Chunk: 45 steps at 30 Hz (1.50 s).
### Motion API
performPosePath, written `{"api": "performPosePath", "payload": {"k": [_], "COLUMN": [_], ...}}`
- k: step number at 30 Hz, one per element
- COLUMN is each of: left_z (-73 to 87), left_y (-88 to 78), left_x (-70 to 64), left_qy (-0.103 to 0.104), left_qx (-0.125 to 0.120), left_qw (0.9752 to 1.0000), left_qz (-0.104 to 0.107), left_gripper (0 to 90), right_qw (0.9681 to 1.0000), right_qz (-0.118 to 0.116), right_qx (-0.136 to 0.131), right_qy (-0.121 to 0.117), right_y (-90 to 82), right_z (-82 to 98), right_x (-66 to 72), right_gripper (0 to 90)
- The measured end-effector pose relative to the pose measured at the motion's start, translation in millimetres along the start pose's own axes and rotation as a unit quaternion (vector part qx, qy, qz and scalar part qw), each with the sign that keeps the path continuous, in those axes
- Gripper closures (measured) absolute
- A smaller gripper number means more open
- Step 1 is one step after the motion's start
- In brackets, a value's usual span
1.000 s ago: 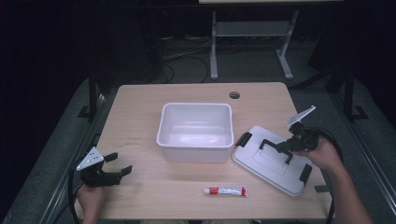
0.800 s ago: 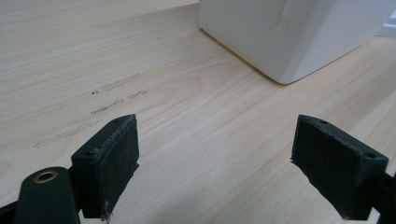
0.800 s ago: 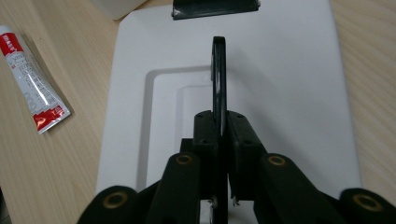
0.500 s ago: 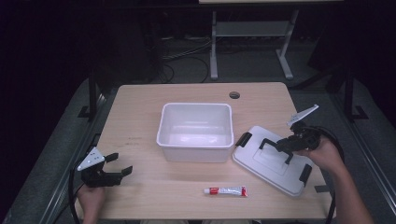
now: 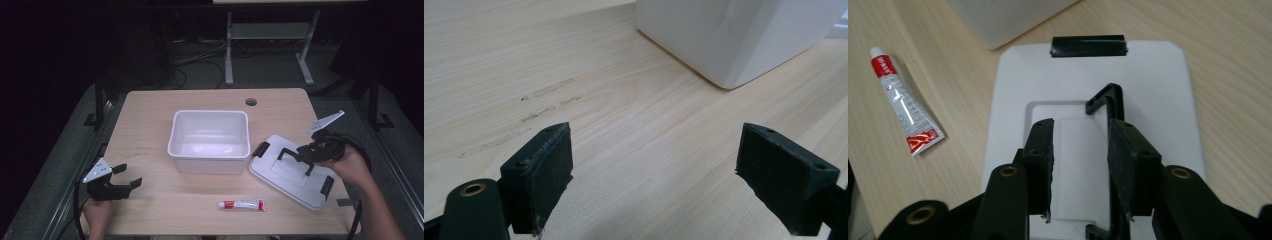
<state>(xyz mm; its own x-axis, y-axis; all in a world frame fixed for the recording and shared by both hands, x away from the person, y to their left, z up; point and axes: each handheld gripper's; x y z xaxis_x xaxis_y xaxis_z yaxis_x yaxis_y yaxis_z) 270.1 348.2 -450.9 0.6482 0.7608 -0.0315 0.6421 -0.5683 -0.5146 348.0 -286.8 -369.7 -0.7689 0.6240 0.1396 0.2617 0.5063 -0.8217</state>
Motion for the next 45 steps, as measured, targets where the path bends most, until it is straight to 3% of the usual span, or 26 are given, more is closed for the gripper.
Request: {"api": "performPosePath", "payload": {"k": [21,28,45], "left_z": [-0.9,-1.1,-0.7], "left_y": [1.0,1.3,0.2], "left_x": [-1.5,-1.7,-0.6], "left_qy": [0.003,0.004,0.003], "left_qx": [0.002,0.003,0.002], "left_qw": [1.0,1.0,1.0], "left_qz": [0.001,0.001,0.0], "left_gripper": [14.3,14.3,14.3], "right_qw": [0.9983,0.9972,0.9897], "right_qz": [-0.024,-0.032,-0.066], "right_qx": [0.005,0.009,0.024], "right_qy": [-0.054,-0.067,-0.125], "right_y": [22.9,30.6,60.4], "right_z": [5.0,4.0,-11.6], "right_x": [52.0,62.9,97.5], "right_gripper": [50.9,47.6,44.1]}}
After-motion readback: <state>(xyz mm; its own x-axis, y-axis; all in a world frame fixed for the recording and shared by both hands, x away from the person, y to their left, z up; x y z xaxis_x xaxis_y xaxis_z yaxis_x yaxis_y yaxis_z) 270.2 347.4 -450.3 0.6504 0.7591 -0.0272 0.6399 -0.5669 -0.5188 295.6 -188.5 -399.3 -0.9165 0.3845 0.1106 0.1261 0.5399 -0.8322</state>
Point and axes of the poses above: each handheld gripper's, and its own axes: y roughly forward along the jaws, z roughly out of its underside, x roughly to its left, and after that the axes turned 2 degrees about y, right-handed
